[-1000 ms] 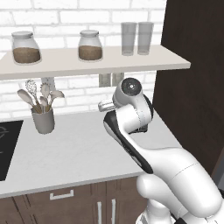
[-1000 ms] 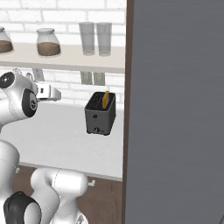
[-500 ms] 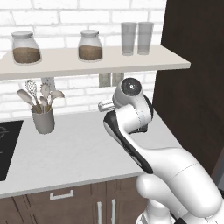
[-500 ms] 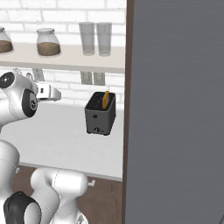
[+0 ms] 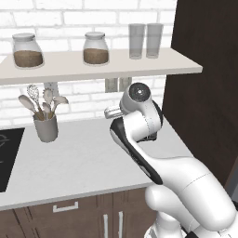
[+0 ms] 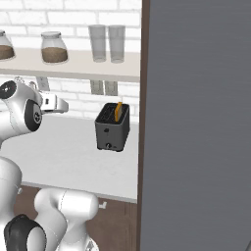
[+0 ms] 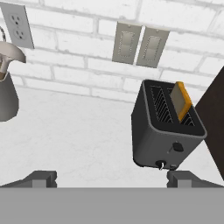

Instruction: Start the toaster. Once the lever pops up, take the bread to the plate on the dining counter.

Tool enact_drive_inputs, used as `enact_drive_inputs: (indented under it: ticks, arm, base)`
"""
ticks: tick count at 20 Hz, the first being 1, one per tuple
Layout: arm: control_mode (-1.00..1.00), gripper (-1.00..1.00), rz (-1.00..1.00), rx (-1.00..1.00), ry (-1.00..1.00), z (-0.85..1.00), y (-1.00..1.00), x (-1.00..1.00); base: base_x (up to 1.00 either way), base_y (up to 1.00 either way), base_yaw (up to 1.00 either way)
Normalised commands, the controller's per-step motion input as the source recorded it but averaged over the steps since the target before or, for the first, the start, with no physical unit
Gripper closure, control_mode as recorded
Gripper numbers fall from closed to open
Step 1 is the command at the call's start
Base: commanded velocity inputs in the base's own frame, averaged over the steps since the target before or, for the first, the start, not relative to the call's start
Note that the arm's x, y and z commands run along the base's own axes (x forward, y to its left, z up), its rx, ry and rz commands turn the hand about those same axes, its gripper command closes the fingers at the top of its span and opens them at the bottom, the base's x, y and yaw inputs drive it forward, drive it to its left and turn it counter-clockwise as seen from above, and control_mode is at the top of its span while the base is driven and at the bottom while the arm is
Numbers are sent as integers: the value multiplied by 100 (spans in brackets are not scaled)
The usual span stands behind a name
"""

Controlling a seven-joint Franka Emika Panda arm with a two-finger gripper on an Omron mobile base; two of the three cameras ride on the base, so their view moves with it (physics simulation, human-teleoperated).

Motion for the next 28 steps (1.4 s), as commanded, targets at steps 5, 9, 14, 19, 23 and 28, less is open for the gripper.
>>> enact_drive_inputs:
  ticks: [5, 9, 14, 19, 23, 28]
  arm:
    - [-100, -100, 0, 0, 0, 0, 0, 0]
    - [-100, -100, 0, 0, 0, 0, 0, 0]
    - [-100, -100, 0, 0, 0, 0, 0, 0]
    - [-100, -100, 0, 0, 0, 0, 0, 0]
    - [-100, -100, 0, 0, 0, 0, 0, 0]
    - [-100, -100, 0, 0, 0, 0, 0, 0]
  base:
    - [0, 0, 0]
    - [0, 0, 0]
    - [0, 0, 0]
    - [0, 0, 0]
    - [0, 0, 0]
    - [0, 0, 0]
